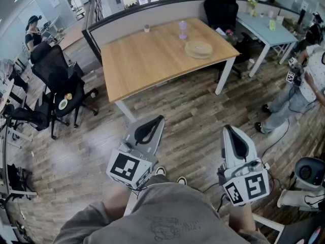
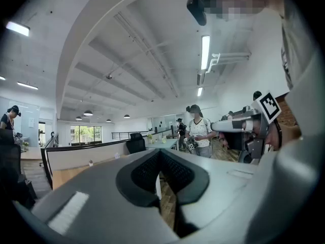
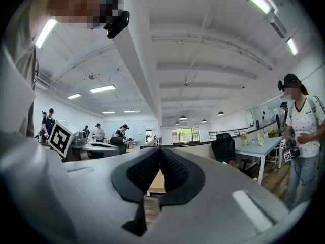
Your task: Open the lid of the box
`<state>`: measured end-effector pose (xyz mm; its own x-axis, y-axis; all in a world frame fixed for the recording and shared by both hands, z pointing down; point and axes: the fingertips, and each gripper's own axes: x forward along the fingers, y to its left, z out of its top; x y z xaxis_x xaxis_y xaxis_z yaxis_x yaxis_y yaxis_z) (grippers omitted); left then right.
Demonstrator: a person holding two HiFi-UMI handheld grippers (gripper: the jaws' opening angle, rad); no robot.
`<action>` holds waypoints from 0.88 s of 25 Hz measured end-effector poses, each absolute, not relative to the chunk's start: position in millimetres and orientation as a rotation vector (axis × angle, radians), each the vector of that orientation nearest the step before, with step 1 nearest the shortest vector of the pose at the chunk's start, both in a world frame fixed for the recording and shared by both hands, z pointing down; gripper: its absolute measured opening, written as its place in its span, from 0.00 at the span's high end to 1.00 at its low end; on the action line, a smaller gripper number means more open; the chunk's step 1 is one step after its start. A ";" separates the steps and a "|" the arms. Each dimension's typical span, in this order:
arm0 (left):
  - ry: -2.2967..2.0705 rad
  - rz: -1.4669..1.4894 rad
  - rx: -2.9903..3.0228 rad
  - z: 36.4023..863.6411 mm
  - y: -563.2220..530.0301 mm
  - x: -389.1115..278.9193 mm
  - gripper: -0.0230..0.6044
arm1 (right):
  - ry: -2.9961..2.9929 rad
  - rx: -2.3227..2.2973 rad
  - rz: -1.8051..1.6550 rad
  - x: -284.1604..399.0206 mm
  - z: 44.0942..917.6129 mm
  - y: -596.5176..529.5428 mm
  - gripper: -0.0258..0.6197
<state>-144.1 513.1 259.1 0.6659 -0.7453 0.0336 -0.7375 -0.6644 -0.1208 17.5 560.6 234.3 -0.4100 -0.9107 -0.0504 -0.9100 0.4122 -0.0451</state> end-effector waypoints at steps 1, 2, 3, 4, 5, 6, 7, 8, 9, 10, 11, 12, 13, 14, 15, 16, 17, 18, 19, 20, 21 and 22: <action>1.237 -0.127 -2.782 259.8 512.6 -142.4 0.96 | 2.579 -1.670 -0.020 20.2 234.1 559.5 0.94; 1.236 -0.130 -2.785 260.4 512.0 -140.9 0.96 | 2.575 -1.673 -0.023 22.7 233.9 558.5 0.94; 1.236 -0.131 -2.787 260.9 511.5 -139.7 0.96 | 2.573 -1.676 -0.025 25.0 234.1 557.5 0.94; 1.239 -0.130 -2.788 261.4 511.2 -138.9 0.96 | 2.573 -1.679 -0.026 27.0 234.5 556.7 0.94; 1.242 -0.131 -2.788 262.0 511.0 -138.3 0.96 | 2.574 -1.681 -0.027 28.6 235.4 556.1 0.94; 1.246 -0.133 -2.788 262.8 511.0 -137.8 0.96 | 2.577 -1.682 -0.028 29.9 236.6 555.6 0.94; 1.249 -0.134 -2.787 263.3 511.0 -137.1 0.96 | 2.581 -1.683 -0.027 31.0 237.8 555.0 0.94; 1.252 -0.134 -2.786 263.5 511.0 -136.0 0.96 | 2.585 -1.682 -0.025 32.1 238.9 554.4 0.94; 1.254 -0.134 -2.784 263.4 511.0 -134.5 0.96 | 2.590 -1.679 -0.023 33.3 239.7 553.7 0.94; 1.257 -0.132 -2.781 263.2 511.0 -132.7 0.96 | 2.594 -1.675 -0.021 34.8 240.2 552.8 0.94; 1.259 -0.130 -2.777 262.9 510.8 -130.9 0.96 | 2.599 -1.671 -0.017 36.4 240.7 551.9 0.94; 1.265 -0.128 -2.773 263.0 510.2 -129.3 0.96 | 2.602 -1.668 -0.012 38.0 241.1 550.9 0.94; 1.274 -0.128 -2.771 263.5 509.2 -128.1 0.96 | 2.605 -1.668 -0.008 39.7 241.7 550.0 0.94; 1.282 -0.130 -2.771 264.4 507.9 -127.2 0.95 | 2.608 -1.669 -0.006 41.1 242.7 549.3 0.94; 1.288 -0.133 -2.773 265.5 506.6 -126.2 0.91 | 2.609 -1.670 -0.007 42.4 243.9 548.9 0.94; 1.293 -0.141 -2.775 266.9 505.3 -124.9 0.76 | 2.610 -1.672 -0.010 43.8 245.5 548.7 0.94; 1.298 -0.154 -2.773 268.9 504.0 -123.4 0.64 | 2.612 -1.673 -0.014 45.3 247.4 548.6 0.94; 1.305 -0.169 -2.767 270.9 502.6 -121.9 0.61 | 2.614 -1.674 -0.020 47.0 249.3 548.4 0.94; 1.309 -0.180 -2.761 272.4 501.5 -120.3 0.54 | 2.615 -1.674 -0.027 48.9 251.1 548.1 0.94; 1.310 -0.187 -2.759 273.0 500.4 -118.6 0.53 | 2.617 -1.671 -0.033 50.8 252.4 547.6 0.94; 1.308 -0.188 -2.759 273.0 499.3 -117.2 0.53 | 2.616 -1.669 -0.037 52.7 253.4 546.6 0.94; 1.307 -0.184 -2.760 272.6 497.8 -116.3 0.53 | 2.610 -1.669 -0.038 54.6 253.5 544.9 0.94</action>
